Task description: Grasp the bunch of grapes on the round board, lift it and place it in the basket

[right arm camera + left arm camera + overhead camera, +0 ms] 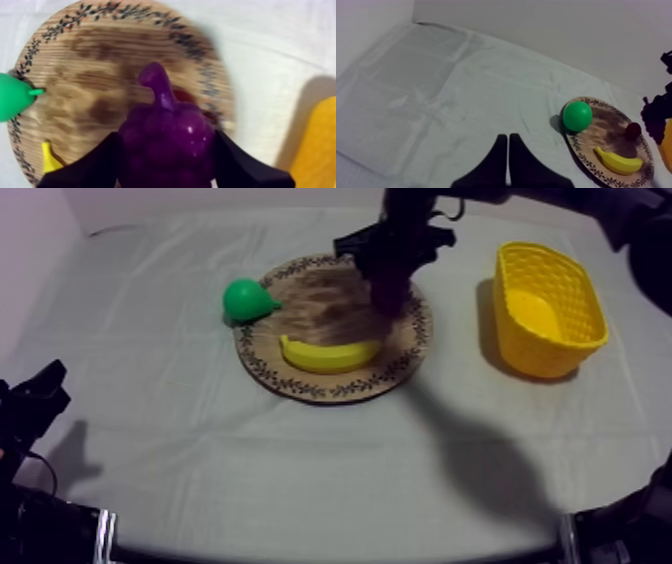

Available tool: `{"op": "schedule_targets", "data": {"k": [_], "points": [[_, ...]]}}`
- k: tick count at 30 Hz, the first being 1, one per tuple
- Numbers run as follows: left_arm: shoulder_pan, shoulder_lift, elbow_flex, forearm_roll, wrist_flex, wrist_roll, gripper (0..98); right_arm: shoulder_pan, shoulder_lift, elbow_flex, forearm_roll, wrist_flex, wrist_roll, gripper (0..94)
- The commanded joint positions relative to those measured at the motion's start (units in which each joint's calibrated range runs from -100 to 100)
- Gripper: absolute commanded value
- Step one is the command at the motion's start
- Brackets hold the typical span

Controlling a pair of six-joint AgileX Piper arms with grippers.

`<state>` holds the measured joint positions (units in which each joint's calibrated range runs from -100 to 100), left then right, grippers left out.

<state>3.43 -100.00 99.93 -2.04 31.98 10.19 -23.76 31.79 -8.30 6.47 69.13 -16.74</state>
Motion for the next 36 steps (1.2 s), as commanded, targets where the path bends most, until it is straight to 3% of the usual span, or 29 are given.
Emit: {"op": "schedule_targets", "data": {"k": [1,10,18,36], "points": [[0.0,0.0,0.0,0.02,0.0,0.0,0.1,1.1,-6.6,10.0,0.7,-2.2,0.9,32.6],[0.0,0.0,0.0,0.02,0.0,0.0,0.1,5.8,-24.6,33.1,2.1,-6.8,4.5,32.1],[0.0,0.0,0.0,0.02,0.0,0.0,0.1,7.8,-37.7,45.8,2.2,-5.6,5.9,31.4],[0.0,0.0,0.0,0.02,0.0,0.0,0.1,14.5,-43.9,41.4,4.1,-3.0,5.7,30.0]]}}
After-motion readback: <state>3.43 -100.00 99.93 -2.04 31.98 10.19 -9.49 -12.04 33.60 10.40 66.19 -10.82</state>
